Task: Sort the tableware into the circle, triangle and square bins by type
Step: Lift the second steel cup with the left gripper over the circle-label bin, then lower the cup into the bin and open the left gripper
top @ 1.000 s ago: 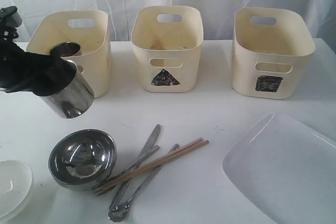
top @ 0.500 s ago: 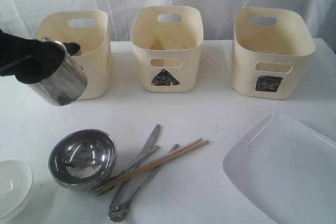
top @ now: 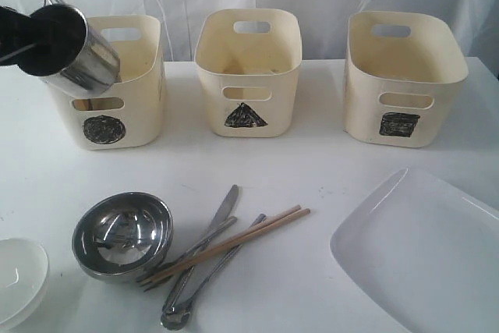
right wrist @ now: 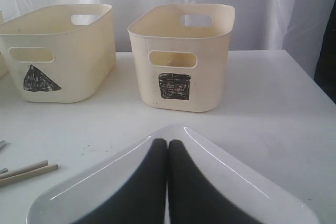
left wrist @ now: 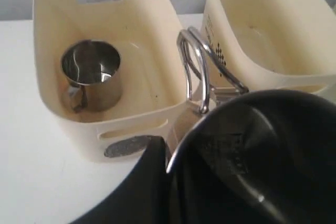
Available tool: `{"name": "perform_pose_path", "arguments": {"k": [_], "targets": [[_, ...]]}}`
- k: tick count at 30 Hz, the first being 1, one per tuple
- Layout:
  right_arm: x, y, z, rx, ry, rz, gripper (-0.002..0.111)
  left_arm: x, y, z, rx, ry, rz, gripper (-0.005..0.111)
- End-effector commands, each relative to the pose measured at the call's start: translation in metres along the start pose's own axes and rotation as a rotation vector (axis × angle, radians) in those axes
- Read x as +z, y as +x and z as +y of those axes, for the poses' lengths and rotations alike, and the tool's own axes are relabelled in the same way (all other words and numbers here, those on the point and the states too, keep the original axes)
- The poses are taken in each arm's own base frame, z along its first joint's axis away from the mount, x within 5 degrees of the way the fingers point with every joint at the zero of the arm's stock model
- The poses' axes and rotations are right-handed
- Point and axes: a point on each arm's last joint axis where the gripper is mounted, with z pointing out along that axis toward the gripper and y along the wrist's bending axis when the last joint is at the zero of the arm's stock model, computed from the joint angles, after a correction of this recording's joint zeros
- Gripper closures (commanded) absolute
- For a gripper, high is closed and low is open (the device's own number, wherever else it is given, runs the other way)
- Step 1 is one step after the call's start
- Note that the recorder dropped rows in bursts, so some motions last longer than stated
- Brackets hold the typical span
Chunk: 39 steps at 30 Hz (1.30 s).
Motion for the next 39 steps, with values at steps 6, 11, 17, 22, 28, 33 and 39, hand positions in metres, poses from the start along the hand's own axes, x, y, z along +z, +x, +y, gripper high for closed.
{"name": "perform_pose_path", "arguments": {"k": [6, 11, 17, 22, 28, 33, 39], "targets": [[0.000, 0.001, 0.000, 0.000, -0.004, -0.003, 0.108, 0.004, -0.022, 0.007, 0.040, -0.074, -0.266, 0.107], [0.000, 0.001, 0.000, 0.000, -0.004, -0.003, 0.108, 0.038, -0.028, 0.020, 0.089, -0.175, -0.414, 0.107], [0.000, 0.001, 0.000, 0.000, -0.005, -0.003, 0.108, 0.098, -0.010, 0.036, 0.128, -0.256, -0.419, 0.107], [0.000, 0.001, 0.000, 0.000, -0.005, -0.003, 0.108, 0.136, 0.006, 0.040, 0.095, -0.229, -0.296, 0.107], [0.000, 0.001, 0.000, 0.000, -0.005, -0.003, 0.108, 0.154, -0.001, 0.042, 0.088, -0.226, -0.306, 0.107], [0.000, 0.001, 0.000, 0.000, -0.005, -0.003, 0.108, 0.172, 0.000, 0.042, 0.090, -0.201, -0.230, 0.107], [0.000, 0.001, 0.000, 0.000, -0.005, -0.003, 0.108, 0.184, 0.004, 0.040, 0.121, -0.174, -0.151, 0.105]]}}
